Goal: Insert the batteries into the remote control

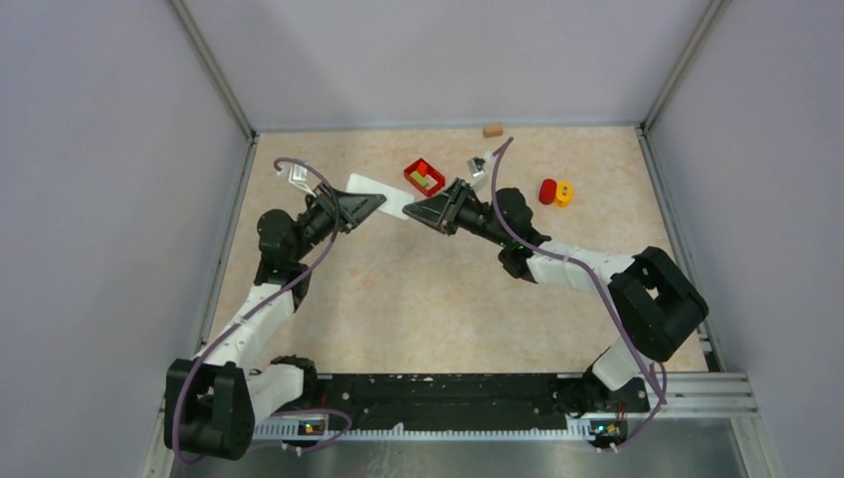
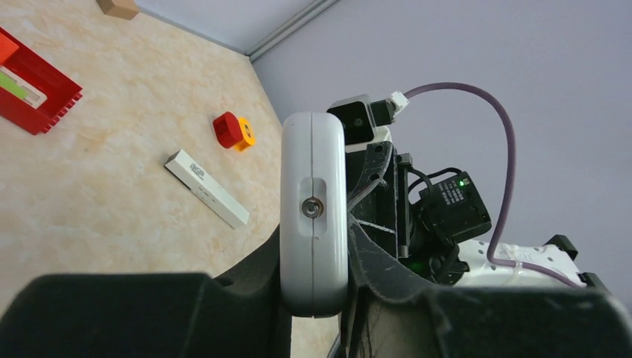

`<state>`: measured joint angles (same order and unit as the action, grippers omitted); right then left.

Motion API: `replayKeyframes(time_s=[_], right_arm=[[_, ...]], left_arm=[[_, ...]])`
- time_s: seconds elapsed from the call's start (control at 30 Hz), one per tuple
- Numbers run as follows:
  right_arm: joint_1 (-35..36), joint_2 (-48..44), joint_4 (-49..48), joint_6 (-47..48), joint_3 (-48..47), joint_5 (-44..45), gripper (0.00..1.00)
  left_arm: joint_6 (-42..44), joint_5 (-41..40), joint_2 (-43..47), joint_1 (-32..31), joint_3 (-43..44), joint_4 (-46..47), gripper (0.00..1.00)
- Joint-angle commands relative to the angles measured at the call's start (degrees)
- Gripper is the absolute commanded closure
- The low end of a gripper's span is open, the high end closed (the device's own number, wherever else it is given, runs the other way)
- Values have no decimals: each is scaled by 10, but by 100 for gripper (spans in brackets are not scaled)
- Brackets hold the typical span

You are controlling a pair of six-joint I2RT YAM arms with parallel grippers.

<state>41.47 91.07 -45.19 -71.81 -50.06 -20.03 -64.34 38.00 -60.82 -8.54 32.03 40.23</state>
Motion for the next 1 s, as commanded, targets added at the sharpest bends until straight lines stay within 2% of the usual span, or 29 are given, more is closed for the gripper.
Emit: replayKeyframes(time_s=[0.0, 0.1, 0.3, 0.4, 0.57, 0.77, 0.87, 0.97], right_arm=[[18, 4, 69, 94, -39, -3, 84], [-5, -36, 112, 151, -18, -2, 74], [-16, -119, 252, 317, -22, -20, 35], [-16, -157, 289, 380, -17, -39, 23], [-16, -208, 325, 451, -8, -95, 17], [-16, -221, 355, 514, -17, -176, 17], [-16, -212, 383, 543, -35, -221, 22], [-16, -201, 408, 563, -55, -234, 32]], left_arm=[[9, 192, 9, -88, 28, -10, 100], [62, 189, -2, -85, 62, -73, 100], [79, 207, -41, -80, 101, -75, 100], [87, 226, -52, -76, 110, -73, 100], [105, 262, -51, -67, 115, -74, 100], [131, 310, -37, -66, 120, -75, 100], [154, 323, -24, -66, 123, -98, 100], [176, 334, -16, -66, 126, -123, 100]])
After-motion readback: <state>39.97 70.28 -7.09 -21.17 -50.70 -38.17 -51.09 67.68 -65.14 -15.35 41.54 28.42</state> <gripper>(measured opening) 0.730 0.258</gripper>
